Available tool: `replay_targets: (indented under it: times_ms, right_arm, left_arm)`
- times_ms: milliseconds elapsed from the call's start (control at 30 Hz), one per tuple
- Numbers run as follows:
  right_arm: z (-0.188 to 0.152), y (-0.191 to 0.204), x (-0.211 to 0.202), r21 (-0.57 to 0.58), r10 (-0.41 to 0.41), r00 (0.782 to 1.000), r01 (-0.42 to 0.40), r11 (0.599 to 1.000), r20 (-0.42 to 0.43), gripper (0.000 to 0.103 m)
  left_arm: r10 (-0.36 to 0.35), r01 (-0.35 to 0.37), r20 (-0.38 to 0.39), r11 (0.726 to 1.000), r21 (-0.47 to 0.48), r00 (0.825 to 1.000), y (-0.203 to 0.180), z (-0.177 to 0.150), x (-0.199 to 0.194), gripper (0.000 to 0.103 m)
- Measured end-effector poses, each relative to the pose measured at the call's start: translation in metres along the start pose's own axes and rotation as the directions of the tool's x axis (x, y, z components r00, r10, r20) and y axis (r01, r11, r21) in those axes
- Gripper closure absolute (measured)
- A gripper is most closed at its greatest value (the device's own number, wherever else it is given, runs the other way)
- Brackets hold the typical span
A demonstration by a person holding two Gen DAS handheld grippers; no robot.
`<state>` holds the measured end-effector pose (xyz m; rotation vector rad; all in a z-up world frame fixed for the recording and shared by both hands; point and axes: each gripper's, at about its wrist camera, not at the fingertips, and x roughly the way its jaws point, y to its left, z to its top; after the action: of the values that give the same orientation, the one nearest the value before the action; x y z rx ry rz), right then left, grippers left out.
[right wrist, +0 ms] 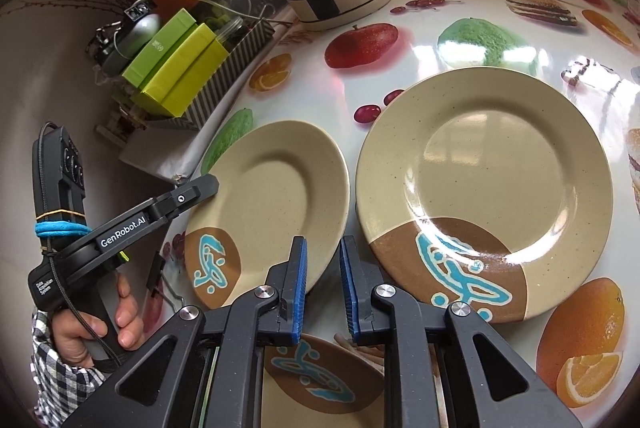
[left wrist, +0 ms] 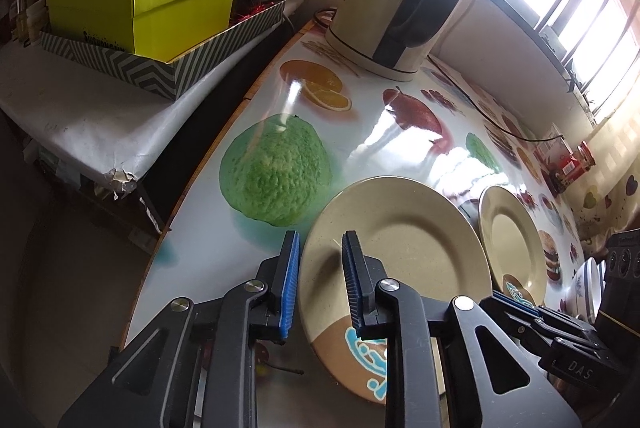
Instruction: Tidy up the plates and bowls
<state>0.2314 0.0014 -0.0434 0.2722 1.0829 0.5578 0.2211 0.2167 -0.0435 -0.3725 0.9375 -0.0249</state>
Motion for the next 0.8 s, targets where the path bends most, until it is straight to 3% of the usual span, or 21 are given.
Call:
replay_targets:
  times_ms: [433,800]
  right_arm:
    - [-0.005,0.005,-0.029,-0.031,0.012,0.999,-0.011,0.999,0.053,0.086]
    - [-0.028,0.006,-0.064,-0.055,0.012,0.996,-0.007,0.998,0.085,0.086]
  left_arm:
    - [-0.021,0.021,0.037,1.0,0.005,0.999,-0.012,-0.009,-0.027,0.081]
    - [-0.037,0.035,0.057,0.999,0.029,0.998,-0.033,-0.036,-0.054,0.081]
